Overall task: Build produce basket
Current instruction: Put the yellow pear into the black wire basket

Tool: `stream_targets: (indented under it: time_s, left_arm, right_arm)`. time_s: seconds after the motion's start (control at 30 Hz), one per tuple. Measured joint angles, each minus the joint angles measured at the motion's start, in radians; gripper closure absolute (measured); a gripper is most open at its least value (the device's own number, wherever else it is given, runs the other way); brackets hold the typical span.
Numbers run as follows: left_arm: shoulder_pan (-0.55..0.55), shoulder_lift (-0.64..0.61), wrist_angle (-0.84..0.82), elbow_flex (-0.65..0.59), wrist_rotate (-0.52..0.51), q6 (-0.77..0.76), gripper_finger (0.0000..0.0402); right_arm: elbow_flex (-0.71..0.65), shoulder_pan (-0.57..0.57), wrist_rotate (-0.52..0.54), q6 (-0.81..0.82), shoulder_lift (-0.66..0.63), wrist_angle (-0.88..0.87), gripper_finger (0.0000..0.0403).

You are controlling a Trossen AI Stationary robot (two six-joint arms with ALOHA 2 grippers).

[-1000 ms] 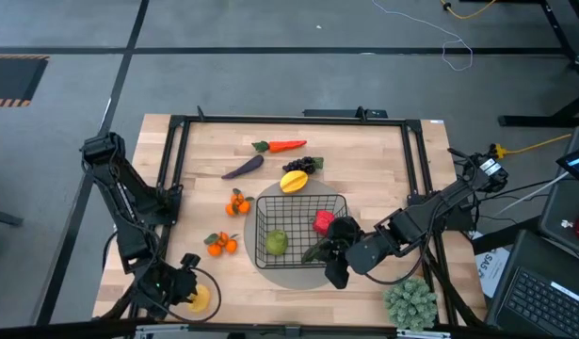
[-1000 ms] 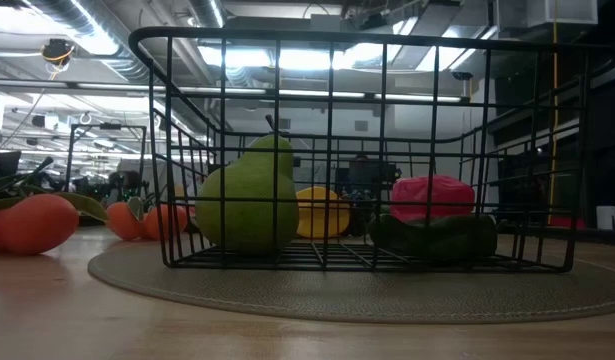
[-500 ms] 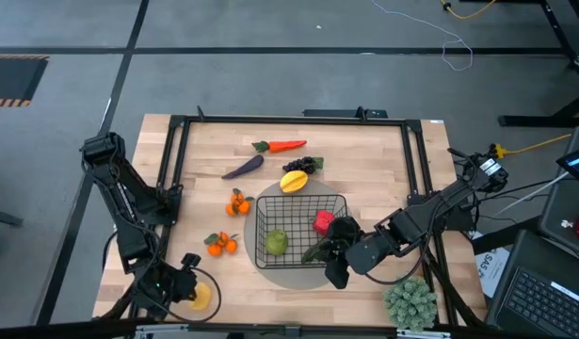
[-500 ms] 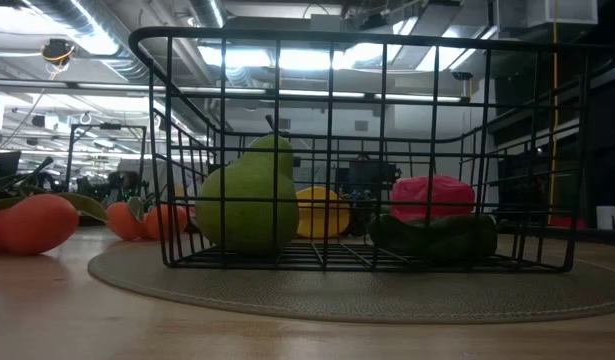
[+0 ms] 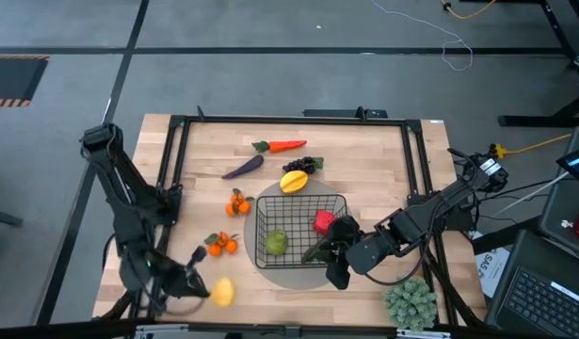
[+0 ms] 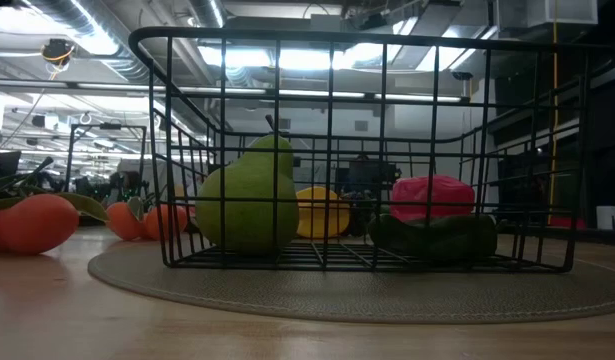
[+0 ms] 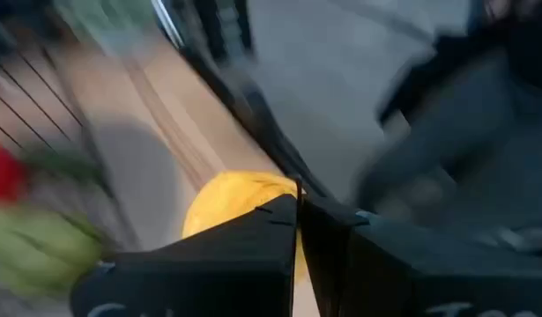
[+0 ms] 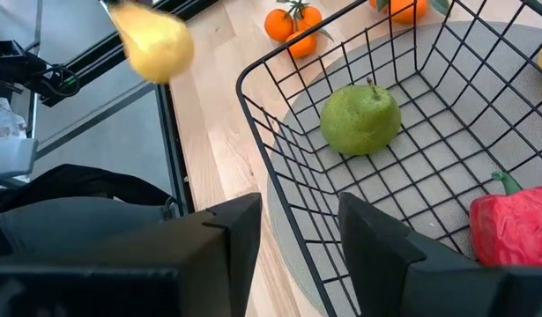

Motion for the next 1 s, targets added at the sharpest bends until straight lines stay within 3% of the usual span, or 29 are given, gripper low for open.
stream_targets:
  time_s: [0.2, 0.33, 0.47, 0.8, 0.9, 1.0]
  left_arm:
    - [0.064, -0.145, 0.205, 0.0, -0.266, 0.428, 0.0401]
    - [0.159, -0.214, 0.303, 0.0, -0.287, 0.592, 0.0401]
    - [0.306, -0.247, 0.309, 0.002, -0.197, 0.603, 0.0401]
    - [0.751, -0.138, 0.32, 0.002, 0.285, 0.562, 0.0401]
    - [0.845, -0.087, 0.353, 0.002, 0.412, 0.497, 0.0401]
    - [0.912, -0.035, 0.358, 0.002, 0.516, 0.456, 0.0401]
  right_arm:
    - [0.0, 0.0, 0.007, -0.005, 0.0, 0.0, 0.0261]
    - [0.0, 0.0, 0.008, -0.065, 0.0, 0.0, 0.0261]
    - [0.0, 0.0, 0.096, -0.136, 0.0, 0.0, 0.0261]
    - [0.001, -0.018, 0.711, -0.382, 0.0, 0.0, 0.0261]
    - [0.001, -0.035, 0.848, -0.502, 0.0, 0.0, 0.0261]
    - [0.001, -0.066, 0.907, -0.557, -0.003, -0.001, 0.0261]
